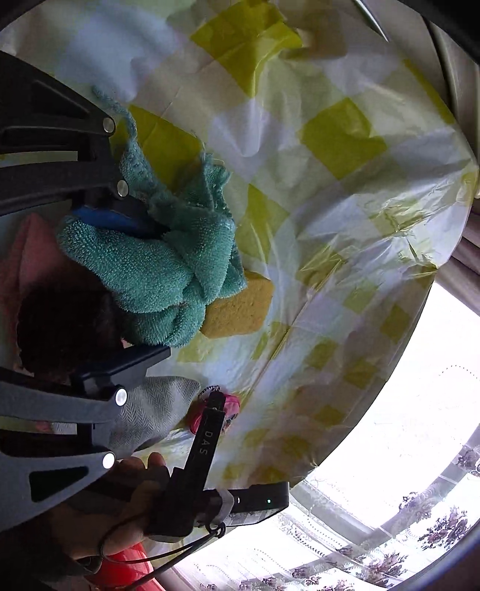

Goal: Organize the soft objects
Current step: 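Grasp the pink coin purse with right tool while left grasps the teal towel, then carry the coin purse with right tool to the white box while left carries the teal towel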

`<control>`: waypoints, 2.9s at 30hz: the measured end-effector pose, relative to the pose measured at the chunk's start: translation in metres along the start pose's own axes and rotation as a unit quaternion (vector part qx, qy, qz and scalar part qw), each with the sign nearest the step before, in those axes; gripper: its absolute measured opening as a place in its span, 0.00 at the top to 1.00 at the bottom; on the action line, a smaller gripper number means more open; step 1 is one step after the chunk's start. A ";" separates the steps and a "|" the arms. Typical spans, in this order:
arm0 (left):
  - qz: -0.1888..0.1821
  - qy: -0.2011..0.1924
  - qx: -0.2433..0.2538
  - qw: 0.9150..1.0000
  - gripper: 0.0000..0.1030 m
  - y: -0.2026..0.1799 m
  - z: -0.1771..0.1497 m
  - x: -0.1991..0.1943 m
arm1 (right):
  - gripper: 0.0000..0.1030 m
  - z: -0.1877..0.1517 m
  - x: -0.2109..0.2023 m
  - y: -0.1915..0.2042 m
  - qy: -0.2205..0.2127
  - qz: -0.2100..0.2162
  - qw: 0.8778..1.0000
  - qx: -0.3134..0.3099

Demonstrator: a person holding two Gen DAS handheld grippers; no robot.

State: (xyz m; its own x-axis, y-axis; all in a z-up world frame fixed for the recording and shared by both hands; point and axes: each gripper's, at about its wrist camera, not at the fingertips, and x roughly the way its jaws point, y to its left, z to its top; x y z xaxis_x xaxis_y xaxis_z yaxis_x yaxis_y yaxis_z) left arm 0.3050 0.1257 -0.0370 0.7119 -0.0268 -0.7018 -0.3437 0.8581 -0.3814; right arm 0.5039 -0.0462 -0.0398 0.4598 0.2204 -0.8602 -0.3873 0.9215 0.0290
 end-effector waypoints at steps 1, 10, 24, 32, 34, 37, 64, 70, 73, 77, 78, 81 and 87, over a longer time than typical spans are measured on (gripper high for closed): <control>0.004 -0.006 0.002 1.000 0.47 -0.001 -0.001 -0.002 | 0.12 0.001 0.005 -0.001 0.004 -0.002 1.000 0.001; 0.020 -0.059 -0.014 0.998 0.47 0.006 0.000 -0.019 | 0.28 -0.007 0.001 0.002 -0.013 0.010 1.000 -0.018; 0.065 -0.140 -0.010 0.988 0.47 0.003 -0.009 -0.058 | 0.28 -0.076 -0.120 0.012 -0.151 -0.005 0.989 0.011; 0.086 -0.135 0.016 0.987 0.47 -0.017 -0.033 -0.081 | 0.28 -0.138 -0.163 0.023 -0.167 0.000 0.986 0.013; 0.091 -0.130 0.020 0.987 0.47 -0.022 -0.039 -0.087 | 0.28 -0.154 -0.165 0.025 -0.158 0.004 0.987 0.011; 0.091 -0.118 0.025 0.989 0.47 -0.030 -0.050 -0.096 | 0.28 -0.172 -0.170 0.023 -0.149 0.004 0.989 0.012; 0.057 -0.066 0.130 0.988 0.47 -0.119 -0.124 -0.134 | 0.28 -0.258 -0.243 -0.033 -0.148 -0.013 0.987 0.066; 0.049 -0.057 0.150 0.986 0.47 -0.138 -0.135 -0.135 | 0.28 -0.269 -0.254 -0.049 -0.147 -0.012 0.986 0.080; 0.044 -0.053 0.161 0.985 0.47 -0.148 -0.140 -0.134 | 0.28 -0.275 -0.258 -0.057 -0.146 -0.012 0.985 0.087; 0.037 -0.046 0.176 0.983 0.47 -0.162 -0.148 -0.133 | 0.28 -0.284 -0.264 -0.071 -0.145 -0.015 0.984 0.101; 0.035 -0.044 0.179 0.982 0.47 -0.165 -0.150 -0.132 | 0.28 -0.286 -0.265 -0.075 -0.145 -0.016 0.984 0.105; 0.025 -0.039 0.189 0.981 0.47 -0.175 -0.156 -0.133 | 0.28 -0.293 -0.269 -0.086 -0.145 -0.021 0.982 0.117; -0.003 -0.025 0.215 0.976 0.47 -0.202 -0.173 -0.130 | 0.28 -0.310 -0.277 -0.110 -0.145 -0.036 0.979 0.141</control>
State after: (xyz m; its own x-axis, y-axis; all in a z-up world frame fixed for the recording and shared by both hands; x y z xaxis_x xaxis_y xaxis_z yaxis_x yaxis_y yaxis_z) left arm 0.1764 -0.1327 0.0270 0.7454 -0.0165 -0.6664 -0.0577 0.9943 -0.0892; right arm 0.1715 -0.3077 0.0380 0.7011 0.1957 -0.6857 -0.1279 0.9805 0.1490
